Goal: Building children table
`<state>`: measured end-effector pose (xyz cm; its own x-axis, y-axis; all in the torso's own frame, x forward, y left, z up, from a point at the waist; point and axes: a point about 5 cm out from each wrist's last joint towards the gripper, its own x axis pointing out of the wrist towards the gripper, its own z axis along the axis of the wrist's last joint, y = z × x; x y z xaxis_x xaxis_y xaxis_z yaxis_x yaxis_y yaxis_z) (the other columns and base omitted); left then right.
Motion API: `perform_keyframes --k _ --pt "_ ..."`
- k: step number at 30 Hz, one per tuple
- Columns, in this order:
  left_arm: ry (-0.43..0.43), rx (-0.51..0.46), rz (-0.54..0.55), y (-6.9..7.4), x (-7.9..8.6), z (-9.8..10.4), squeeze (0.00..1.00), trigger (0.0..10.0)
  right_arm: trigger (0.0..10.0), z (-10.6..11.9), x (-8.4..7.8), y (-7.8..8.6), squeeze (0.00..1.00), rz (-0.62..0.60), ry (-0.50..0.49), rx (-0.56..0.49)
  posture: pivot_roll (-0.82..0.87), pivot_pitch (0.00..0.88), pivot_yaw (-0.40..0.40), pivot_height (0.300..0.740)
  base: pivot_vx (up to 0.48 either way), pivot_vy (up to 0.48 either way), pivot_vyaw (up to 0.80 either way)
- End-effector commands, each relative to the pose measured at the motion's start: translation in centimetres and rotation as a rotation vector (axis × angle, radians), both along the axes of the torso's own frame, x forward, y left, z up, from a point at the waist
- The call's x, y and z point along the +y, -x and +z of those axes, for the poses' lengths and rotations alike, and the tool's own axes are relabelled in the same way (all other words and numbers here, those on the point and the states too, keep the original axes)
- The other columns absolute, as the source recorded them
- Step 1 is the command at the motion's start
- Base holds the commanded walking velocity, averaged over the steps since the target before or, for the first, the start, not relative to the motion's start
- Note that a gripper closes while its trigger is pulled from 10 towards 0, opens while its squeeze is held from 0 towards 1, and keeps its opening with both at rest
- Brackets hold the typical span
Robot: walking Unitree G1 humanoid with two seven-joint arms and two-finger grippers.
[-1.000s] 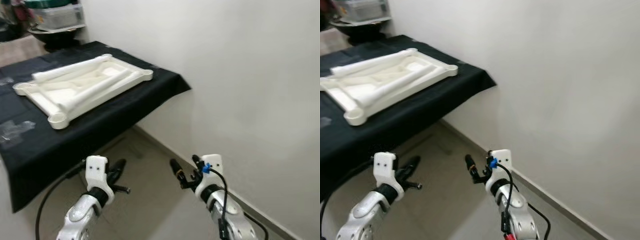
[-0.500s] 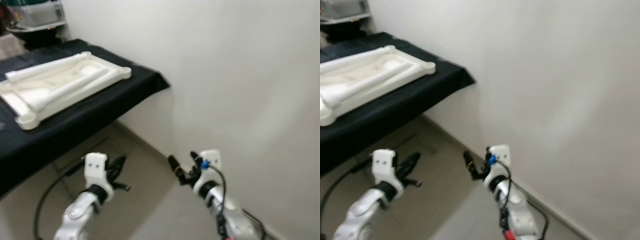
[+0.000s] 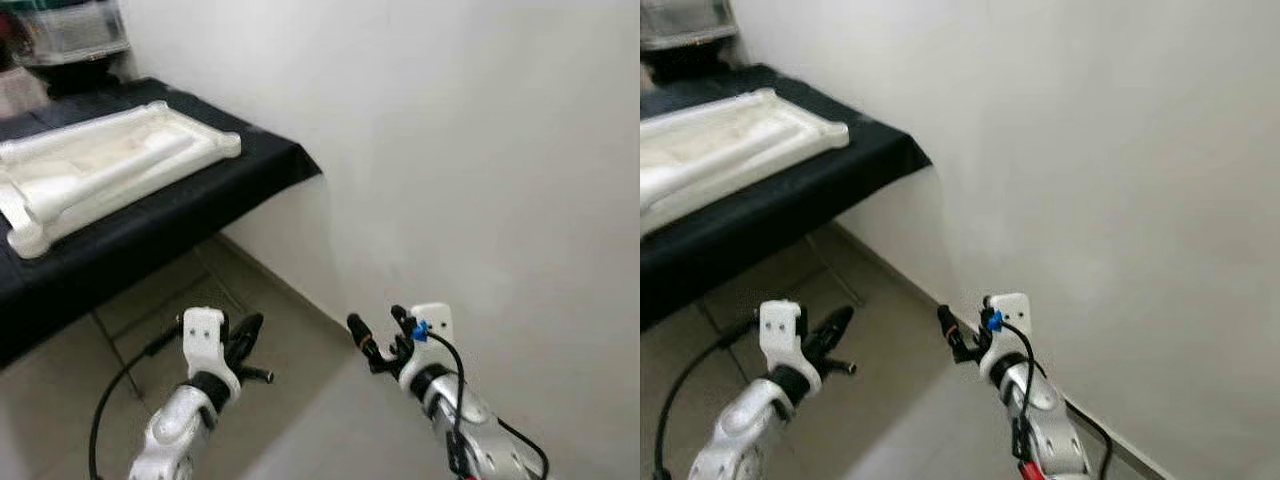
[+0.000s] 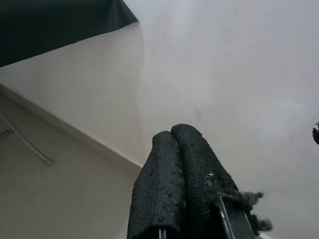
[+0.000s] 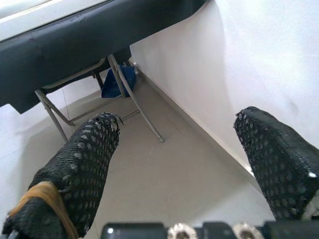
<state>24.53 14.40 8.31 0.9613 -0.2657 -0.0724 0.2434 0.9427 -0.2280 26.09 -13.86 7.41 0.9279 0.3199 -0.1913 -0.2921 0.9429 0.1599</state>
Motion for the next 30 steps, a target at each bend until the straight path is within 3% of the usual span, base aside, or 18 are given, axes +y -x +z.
perform_keyframes --k 1,7,30 --pt "-0.003 0.020 0.010 0.11 0.37 -0.28 0.00 10.0 10.0 -0.12 0.11 0.00 0.00 0.000 -0.014 0.010 -0.10 0.000 -0.029 0.740 0.000 0.000 0.00" --pt "0.002 0.044 0.017 0.02 0.47 -0.56 0.00 10.0 10.0 -0.13 0.10 -0.03 0.00 0.000 -0.014 0.011 -0.10 0.000 -0.030 0.740 0.000 0.057 0.00" --pt "0.022 0.056 0.031 -0.18 0.49 -0.65 0.00 10.0 10.0 -0.13 0.01 -0.11 0.00 0.001 -0.007 0.013 -0.10 0.000 -0.033 0.740 0.000 0.480 0.00"
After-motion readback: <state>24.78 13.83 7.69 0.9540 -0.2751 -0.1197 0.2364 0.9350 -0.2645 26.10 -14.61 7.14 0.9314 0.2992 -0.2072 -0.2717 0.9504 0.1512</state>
